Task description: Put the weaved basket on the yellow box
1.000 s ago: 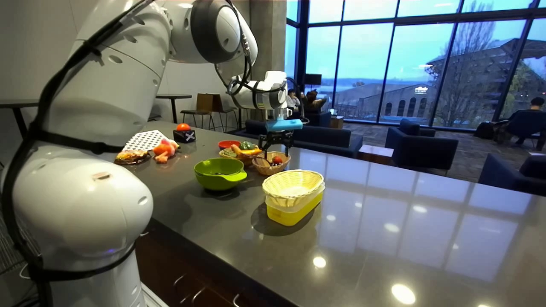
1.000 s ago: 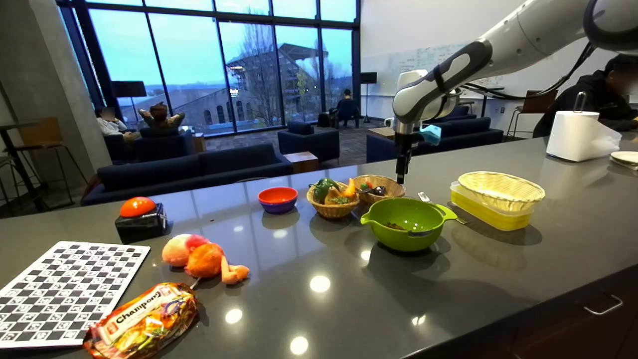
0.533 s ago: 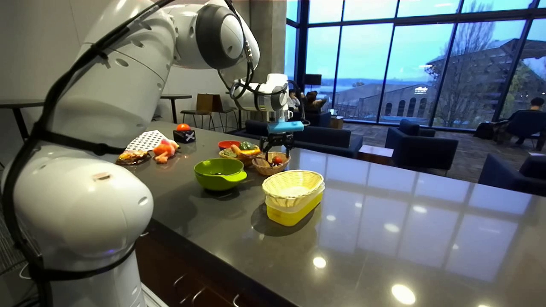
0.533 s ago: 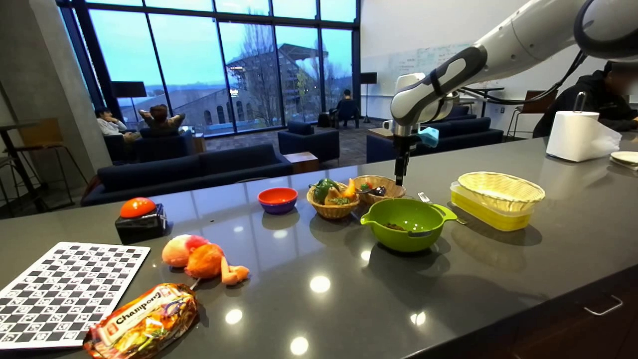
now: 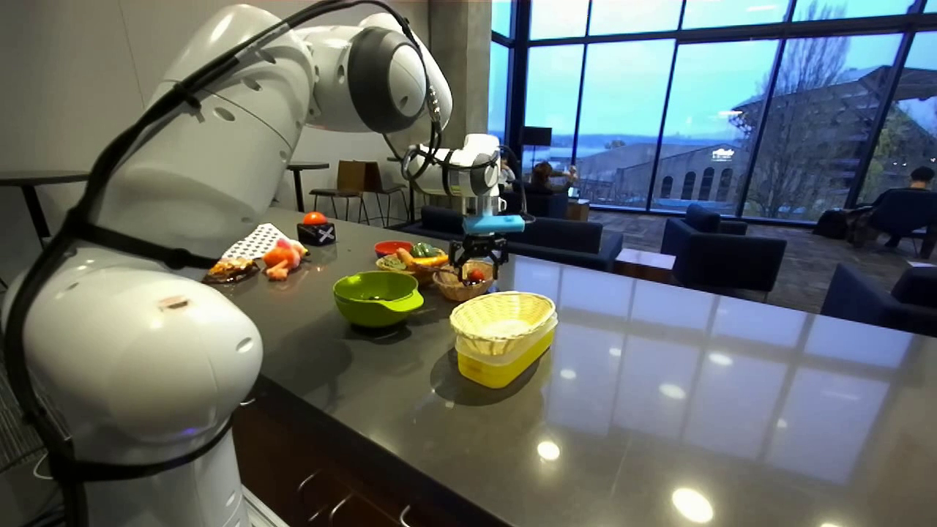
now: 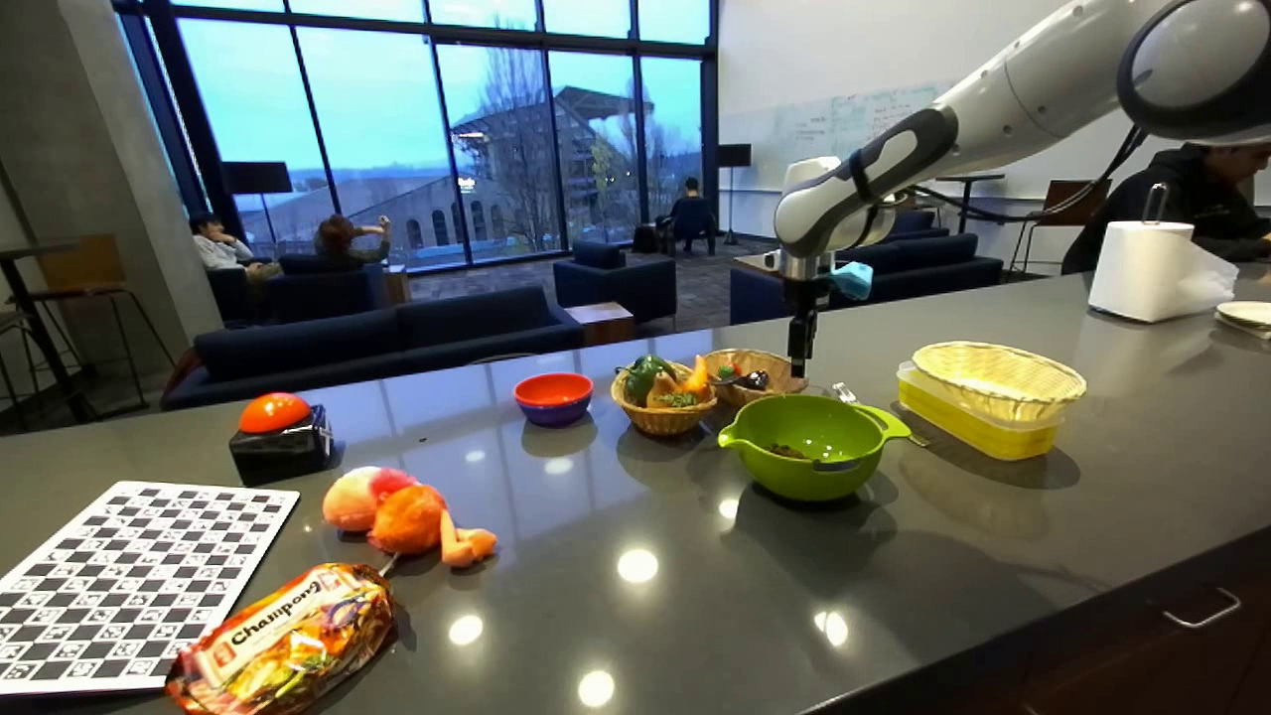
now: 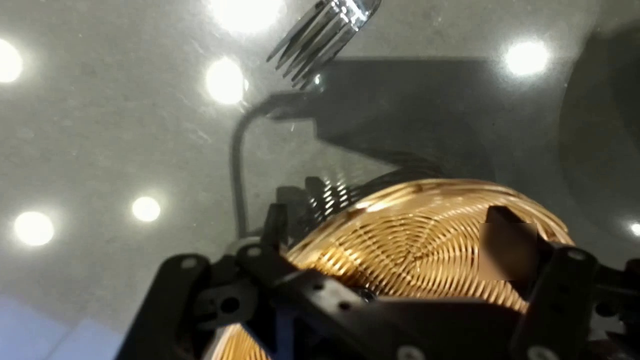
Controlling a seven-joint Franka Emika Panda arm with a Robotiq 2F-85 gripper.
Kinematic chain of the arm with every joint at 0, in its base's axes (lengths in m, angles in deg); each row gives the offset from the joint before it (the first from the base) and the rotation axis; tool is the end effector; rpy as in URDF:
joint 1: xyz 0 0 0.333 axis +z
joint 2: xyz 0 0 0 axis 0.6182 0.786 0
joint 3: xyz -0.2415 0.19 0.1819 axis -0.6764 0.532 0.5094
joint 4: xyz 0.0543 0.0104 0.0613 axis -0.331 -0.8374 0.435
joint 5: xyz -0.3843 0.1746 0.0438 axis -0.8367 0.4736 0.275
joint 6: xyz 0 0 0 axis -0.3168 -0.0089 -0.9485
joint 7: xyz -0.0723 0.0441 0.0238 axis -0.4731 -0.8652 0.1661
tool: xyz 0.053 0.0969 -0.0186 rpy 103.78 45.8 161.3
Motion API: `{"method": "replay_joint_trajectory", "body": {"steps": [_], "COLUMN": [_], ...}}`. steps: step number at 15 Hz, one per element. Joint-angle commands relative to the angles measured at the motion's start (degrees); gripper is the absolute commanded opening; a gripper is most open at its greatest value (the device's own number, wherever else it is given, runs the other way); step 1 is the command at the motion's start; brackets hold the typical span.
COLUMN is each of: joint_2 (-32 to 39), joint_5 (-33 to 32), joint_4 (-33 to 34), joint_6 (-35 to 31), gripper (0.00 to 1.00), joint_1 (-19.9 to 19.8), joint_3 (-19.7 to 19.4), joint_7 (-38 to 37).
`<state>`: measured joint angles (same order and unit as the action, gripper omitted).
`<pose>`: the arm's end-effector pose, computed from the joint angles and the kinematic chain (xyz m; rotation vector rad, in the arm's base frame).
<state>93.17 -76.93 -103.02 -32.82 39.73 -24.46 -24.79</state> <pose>0.7540 0.0811 0.3372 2.8750 1.2320 0.0240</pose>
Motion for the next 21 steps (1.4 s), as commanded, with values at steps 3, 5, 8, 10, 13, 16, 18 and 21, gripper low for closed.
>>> {"method": "replay_joint_trajectory", "body": {"steps": [3, 5, 8, 10, 13, 16, 18, 21], "joint_2": [4.44, 5.28, 6.01, 6.26, 6.48, 7.06, 7.27, 6.95], "joint_5": [-1.15, -1.05, -0.92, -0.69, -0.39, -0.1, -0.05, 0.24], "joint_4": [5.76, 6.96, 8.36, 9.14, 9.91, 10.8, 11.11, 11.15], "joint_6": [4.29, 5.11, 6.14, 6.76, 7.24, 7.54, 7.68, 7.8], "gripper": [1.0, 1.0, 1.0, 1.0, 1.0, 1.0, 1.0, 1.0], "joint_1": [-0.46, -0.58, -0.66, -0.77, -0.98, -1.4, -1.66, -1.95], "joint_3": [-0.31, -0.22, -0.11, 0.02, 0.14, 0.09, 0.05, 0.41], "joint_7": [-0.57, -0.48, -0.26, -0.06, 0.18, 0.19, 0.21, 0.58]}}
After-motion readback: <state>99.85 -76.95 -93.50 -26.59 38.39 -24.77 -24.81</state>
